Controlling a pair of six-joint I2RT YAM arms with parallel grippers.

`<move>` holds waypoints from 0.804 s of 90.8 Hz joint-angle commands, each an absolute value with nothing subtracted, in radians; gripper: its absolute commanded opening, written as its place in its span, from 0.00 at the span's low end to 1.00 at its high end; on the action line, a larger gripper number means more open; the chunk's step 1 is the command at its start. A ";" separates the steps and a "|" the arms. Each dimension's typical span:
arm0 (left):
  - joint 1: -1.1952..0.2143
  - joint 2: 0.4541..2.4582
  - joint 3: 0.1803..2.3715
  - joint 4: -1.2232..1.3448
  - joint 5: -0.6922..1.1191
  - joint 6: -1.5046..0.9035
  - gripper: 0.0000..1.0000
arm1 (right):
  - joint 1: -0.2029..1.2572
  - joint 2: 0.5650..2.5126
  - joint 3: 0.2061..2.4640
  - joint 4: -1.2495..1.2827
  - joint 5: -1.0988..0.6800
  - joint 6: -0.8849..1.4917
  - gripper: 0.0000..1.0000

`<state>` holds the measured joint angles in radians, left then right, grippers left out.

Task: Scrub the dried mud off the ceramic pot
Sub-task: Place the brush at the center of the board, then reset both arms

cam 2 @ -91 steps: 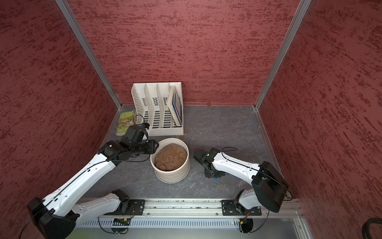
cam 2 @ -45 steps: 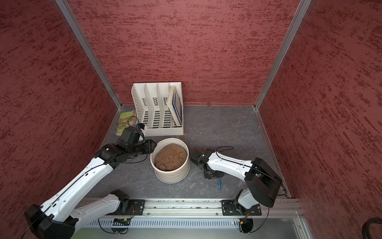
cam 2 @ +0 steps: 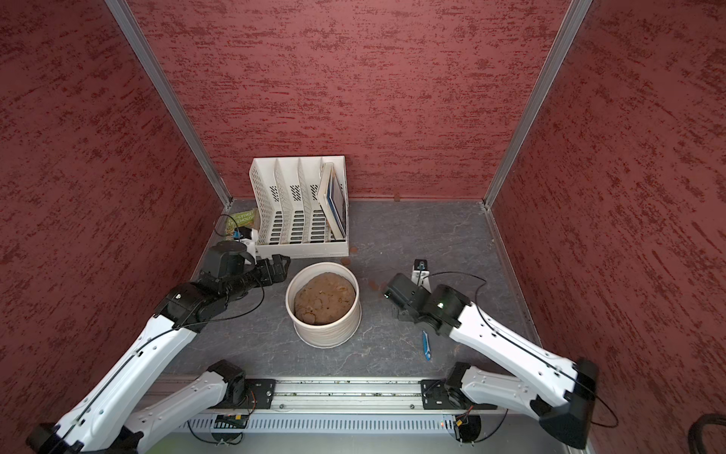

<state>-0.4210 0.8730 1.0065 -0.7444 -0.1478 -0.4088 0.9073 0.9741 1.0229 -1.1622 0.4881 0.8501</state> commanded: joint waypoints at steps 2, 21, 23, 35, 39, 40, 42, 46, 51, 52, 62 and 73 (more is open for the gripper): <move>-0.404 0.862 1.027 -0.658 -0.376 -0.367 1.00 | 0.909 0.793 0.969 -0.975 0.638 0.749 0.99; -0.342 0.926 0.946 -0.463 -0.515 -0.249 1.00 | 0.894 0.553 0.683 -0.641 0.813 0.558 0.99; -0.327 0.936 0.936 -0.442 -0.517 -0.239 1.00 | 0.880 0.548 0.660 -0.613 0.829 0.532 0.99; -0.217 1.013 0.838 -0.232 -0.505 -0.192 1.00 | 0.623 0.709 0.668 -0.606 0.703 0.502 0.98; -0.159 1.050 0.812 -0.166 -0.483 -0.190 1.00 | 0.533 0.765 0.670 -0.588 0.663 0.501 0.99; -0.144 1.059 0.806 -0.150 -0.479 -0.193 1.00 | 0.516 0.775 0.667 -0.579 0.659 0.501 0.98; -0.116 1.075 0.793 -0.119 -0.467 -0.196 1.00 | 0.470 0.794 0.657 -0.552 0.654 0.495 0.99; -0.065 1.127 0.763 -0.053 -0.438 -0.195 1.00 | 0.408 0.818 0.626 -0.488 0.675 0.476 0.98; -0.010 1.184 0.719 0.038 -0.392 -0.181 1.00 | 0.329 0.838 0.591 -0.415 0.729 0.468 0.99; -0.002 1.199 0.710 0.050 -0.385 -0.178 1.00 | 0.315 0.842 0.587 -0.398 0.738 0.467 0.98; 0.050 1.280 0.597 0.218 -0.343 -0.151 1.00 | 0.190 0.863 0.515 -0.253 0.849 0.427 0.98; 0.045 1.352 0.534 0.367 -0.288 -0.120 1.00 | 0.065 0.934 0.409 0.003 0.787 0.336 0.99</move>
